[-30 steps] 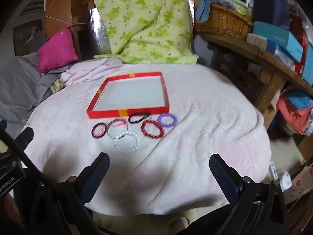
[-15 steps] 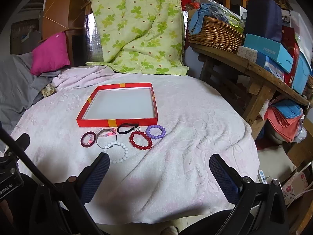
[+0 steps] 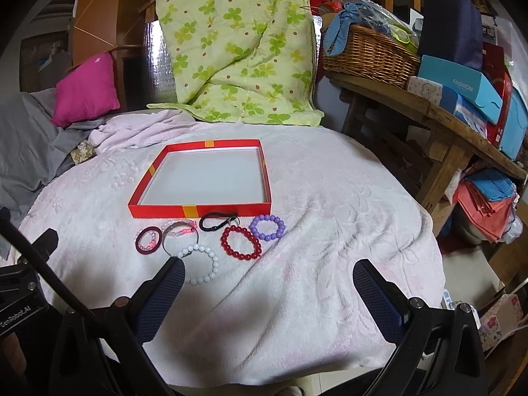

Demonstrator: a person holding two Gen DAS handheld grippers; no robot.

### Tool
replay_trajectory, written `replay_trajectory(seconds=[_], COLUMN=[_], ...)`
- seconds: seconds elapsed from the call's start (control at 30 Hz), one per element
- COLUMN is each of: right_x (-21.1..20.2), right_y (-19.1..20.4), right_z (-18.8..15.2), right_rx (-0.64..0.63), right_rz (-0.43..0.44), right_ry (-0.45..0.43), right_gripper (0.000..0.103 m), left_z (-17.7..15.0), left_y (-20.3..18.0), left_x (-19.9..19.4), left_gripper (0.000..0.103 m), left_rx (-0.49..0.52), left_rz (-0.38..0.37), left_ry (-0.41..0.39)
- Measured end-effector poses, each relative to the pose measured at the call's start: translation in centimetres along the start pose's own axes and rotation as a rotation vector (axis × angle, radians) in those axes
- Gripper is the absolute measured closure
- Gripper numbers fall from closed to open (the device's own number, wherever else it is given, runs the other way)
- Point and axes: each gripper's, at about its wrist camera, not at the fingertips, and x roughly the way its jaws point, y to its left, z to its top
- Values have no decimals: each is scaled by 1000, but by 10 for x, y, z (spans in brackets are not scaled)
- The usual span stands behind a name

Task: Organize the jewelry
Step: 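Move both tools toward the bracelets lying beside the red box, then grasp the maroon bangle with the left tool while the right grasps the purple bracelet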

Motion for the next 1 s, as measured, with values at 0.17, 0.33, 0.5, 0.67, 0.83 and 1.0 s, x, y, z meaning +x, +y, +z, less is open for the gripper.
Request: replay_trajectory(seconds=[0.17,0.33,0.5,0.67,0.83,1.0], right_x=[12,32,60,91,120,170], right_y=[-2,-14,-26,-45,-51,-60], right_z=[5,11,14,18,23,30], right_rx=[-12,7,28,89,117,187], right_rz=[53,119,152,183,252,306], right_ry=[-9,-2,34,100,159,272], right_gripper=[0,0,0,0,13,47], left_z=[-1,-6,-8,-5,-12,-14], left_y=[9,16,13,7,5,2], left_x=[23,48,70,95,121,138], left_gripper=[0,0,0,0,3,33], left_rx=[-20,-18,-15,-1,11,-10], left_rz=[-74,-82,-126,-164,-191,-277], left_ry=[36,62,99,140,183,218])
